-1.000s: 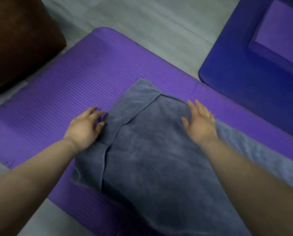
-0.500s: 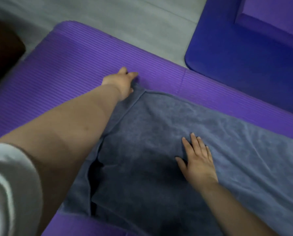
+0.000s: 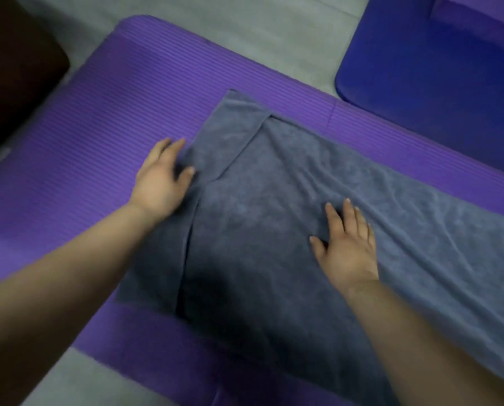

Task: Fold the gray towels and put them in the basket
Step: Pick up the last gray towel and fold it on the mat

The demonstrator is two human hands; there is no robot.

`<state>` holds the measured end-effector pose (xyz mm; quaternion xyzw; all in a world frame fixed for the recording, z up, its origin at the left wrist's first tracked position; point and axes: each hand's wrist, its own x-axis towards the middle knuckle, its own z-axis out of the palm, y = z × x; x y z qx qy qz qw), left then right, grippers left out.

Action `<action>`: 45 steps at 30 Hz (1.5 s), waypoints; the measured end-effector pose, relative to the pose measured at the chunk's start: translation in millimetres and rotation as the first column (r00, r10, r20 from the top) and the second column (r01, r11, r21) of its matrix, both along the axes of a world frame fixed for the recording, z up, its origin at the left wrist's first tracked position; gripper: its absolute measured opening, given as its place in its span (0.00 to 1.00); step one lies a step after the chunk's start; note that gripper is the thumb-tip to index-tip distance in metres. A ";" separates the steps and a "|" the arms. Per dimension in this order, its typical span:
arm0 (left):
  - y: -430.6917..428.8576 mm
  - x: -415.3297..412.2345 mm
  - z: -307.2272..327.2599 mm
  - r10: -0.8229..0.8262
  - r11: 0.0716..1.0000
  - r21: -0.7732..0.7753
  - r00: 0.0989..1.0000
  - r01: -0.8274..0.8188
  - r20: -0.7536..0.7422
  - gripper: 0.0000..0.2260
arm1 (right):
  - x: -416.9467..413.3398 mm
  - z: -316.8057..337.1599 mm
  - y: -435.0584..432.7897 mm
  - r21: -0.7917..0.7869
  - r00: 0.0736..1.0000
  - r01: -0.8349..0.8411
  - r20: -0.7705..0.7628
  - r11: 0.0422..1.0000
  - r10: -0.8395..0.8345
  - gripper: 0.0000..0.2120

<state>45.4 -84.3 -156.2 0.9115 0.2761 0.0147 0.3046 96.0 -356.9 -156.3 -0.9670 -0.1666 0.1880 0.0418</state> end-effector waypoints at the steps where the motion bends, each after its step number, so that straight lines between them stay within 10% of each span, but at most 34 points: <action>1: 2.0 -30.9 -3.1 0.074 0.997 0.021 0.997 -0.073 -0.034 0.21 | -11.2 -5.2 5.0 0.061 0.994 -0.011 0.112 0.998 0.004 0.29; 7: -20.7 -169.0 5.1 0.280 0.956 0.050 0.854 -0.288 -0.438 0.15 | -95.7 -7.8 24.1 0.206 0.938 -0.329 0.182 0.922 0.294 0.20; 14: -6.2 -178.3 25.8 0.283 0.830 -0.340 0.859 -0.442 -0.425 0.15 | -151.0 -10.3 22.7 0.197 0.808 -0.587 0.094 0.785 0.581 0.19; 18: 20.1 -180.1 37.8 0.201 0.913 -0.185 0.797 -0.363 -0.569 0.03 | -154.5 -11.3 26.7 0.261 0.751 -0.655 0.122 0.709 0.649 0.15; 23: -23.2 -166.5 38.2 0.262 0.954 0.212 0.929 -0.210 -0.260 0.11 | -138.8 -14.9 5.6 0.302 0.871 -0.490 0.193 0.818 0.451 0.15; 27: -69.4 -154.7 15.9 -0.151 0.957 0.194 0.941 0.216 -0.303 0.22 | -127.2 -16.5 -9.1 0.214 0.903 -0.417 0.204 0.883 0.377 0.15; 33: -62.9 -145.5 7.5 0.106 0.992 0.104 0.944 -0.077 -0.313 0.10 | -129.4 -12.7 -3.4 0.207 0.939 -0.340 0.130 0.918 0.318 0.19; 40: -50.5 -170.3 -2.3 -0.298 0.923 0.195 0.937 0.332 -0.183 0.25 | -126.7 -11.3 -2.7 0.192 0.932 -0.362 0.082 0.912 0.353 0.18; 45: -42.8 -171.4 1.3 0.276 0.958 0.123 0.948 -0.258 -0.159 0.21 | -118.8 -6.8 3.4 0.190 0.933 -0.361 0.059 0.913 0.356 0.18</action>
